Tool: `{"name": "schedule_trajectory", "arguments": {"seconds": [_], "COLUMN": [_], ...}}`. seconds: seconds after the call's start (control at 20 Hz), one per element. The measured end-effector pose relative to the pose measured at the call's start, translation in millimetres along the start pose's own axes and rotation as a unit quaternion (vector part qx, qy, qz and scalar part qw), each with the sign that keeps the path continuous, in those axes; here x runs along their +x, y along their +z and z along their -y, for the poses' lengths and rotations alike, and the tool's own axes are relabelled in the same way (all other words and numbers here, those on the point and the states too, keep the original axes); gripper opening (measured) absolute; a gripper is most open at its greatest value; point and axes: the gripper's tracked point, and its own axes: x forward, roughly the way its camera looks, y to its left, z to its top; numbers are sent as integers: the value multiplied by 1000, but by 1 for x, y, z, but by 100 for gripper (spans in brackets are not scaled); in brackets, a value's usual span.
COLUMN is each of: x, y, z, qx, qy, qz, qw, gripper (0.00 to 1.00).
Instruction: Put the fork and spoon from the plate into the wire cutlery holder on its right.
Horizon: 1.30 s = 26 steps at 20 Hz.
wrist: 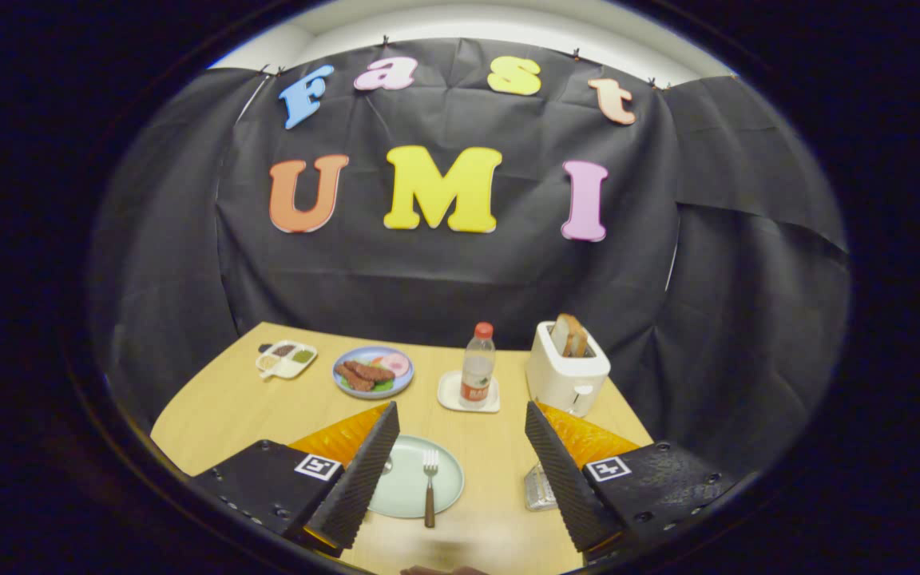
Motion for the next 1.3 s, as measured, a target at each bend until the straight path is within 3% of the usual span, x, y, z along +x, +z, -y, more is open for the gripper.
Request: {"name": "schedule_trajectory", "arguments": {"seconds": [0.35,0.65,0.7,0.95,1.15,1.3], "x": [81,122,128,140,141,144], "y": [-108,-171,-179,-204,-213,-226], "z": [-28,-51,-51,-48,-46,-46], "qx": [-45,-38,-38,-26,-8,-5], "qy": [21,54,56,61,65,63], "qz": [-122,-201,-209,-238,-249,-263], "qw": [991,977,976,969,966,963], "gripper": [92,86,77,66,52,14]}}
